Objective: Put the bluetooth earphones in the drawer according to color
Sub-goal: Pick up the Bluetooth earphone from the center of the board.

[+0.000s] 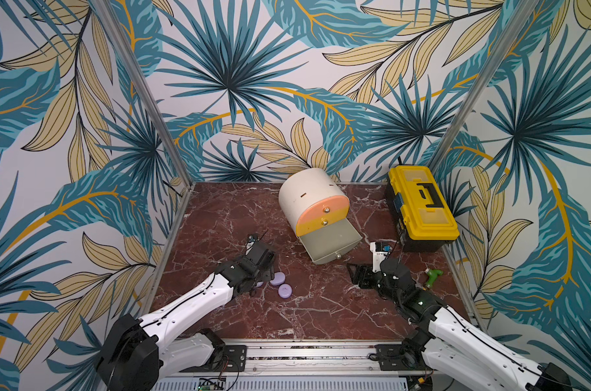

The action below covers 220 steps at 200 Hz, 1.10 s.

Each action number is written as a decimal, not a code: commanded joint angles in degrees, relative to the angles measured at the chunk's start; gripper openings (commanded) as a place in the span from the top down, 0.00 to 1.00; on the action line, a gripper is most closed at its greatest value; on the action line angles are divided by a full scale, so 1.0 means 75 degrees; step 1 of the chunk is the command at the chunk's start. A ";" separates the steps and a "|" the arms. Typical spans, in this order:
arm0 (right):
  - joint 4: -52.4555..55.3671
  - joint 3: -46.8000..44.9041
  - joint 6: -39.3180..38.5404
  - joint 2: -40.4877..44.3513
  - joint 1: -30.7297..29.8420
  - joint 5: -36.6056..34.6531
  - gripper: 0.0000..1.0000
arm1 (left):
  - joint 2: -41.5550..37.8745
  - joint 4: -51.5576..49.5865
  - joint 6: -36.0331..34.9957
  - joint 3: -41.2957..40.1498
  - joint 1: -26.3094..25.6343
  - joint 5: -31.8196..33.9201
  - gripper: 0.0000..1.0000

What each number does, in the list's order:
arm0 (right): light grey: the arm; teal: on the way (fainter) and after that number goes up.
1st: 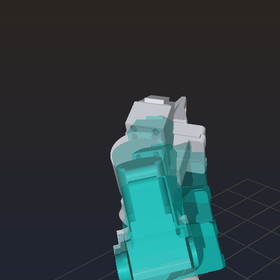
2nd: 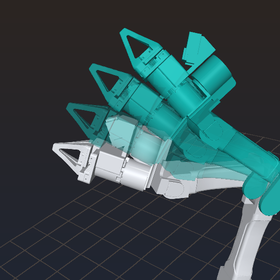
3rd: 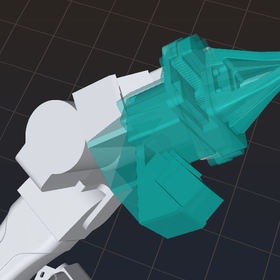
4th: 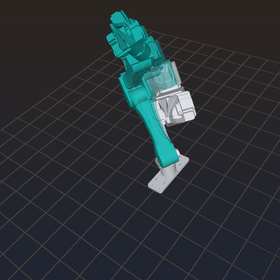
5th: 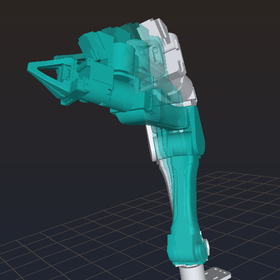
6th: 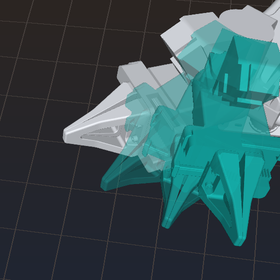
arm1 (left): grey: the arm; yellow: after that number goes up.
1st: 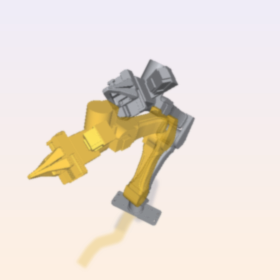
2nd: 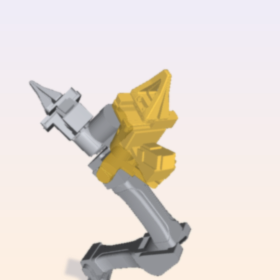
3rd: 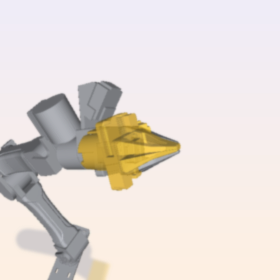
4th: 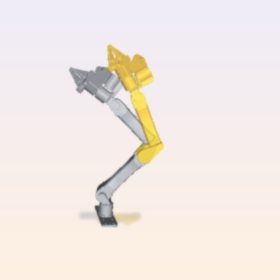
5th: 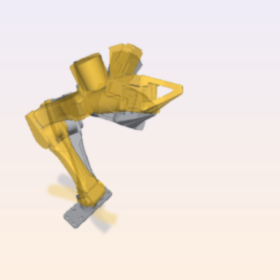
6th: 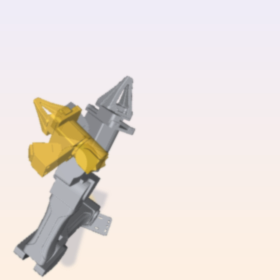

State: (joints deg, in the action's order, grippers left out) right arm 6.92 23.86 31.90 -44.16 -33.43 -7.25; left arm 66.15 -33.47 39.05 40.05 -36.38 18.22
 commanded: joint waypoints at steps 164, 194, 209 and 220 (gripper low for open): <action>0.0302 -0.0216 0.0060 0.0205 -0.0026 -0.0114 0.10 | 0.1995 0.0788 0.0183 -0.0317 0.0126 0.0142 0.52; 0.0285 -0.0216 0.0068 0.0210 -0.0031 -0.0117 0.11 | 0.1599 0.0300 0.0086 0.0048 -0.0074 0.0172 0.60; 0.0295 -0.0217 0.0056 0.0241 -0.0028 -0.0134 0.11 | 0.1377 0.0009 0.0012 0.0412 -0.0228 0.0190 0.60; 0.0350 -0.0226 0.0063 0.0295 -0.0020 -0.0200 0.11 | 0.1246 -0.0227 -0.0066 0.0745 -0.0390 0.0219 0.60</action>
State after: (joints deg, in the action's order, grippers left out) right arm 8.21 23.66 32.12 -43.05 -33.43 -7.51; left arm 78.56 -30.98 40.12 39.40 -37.39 18.92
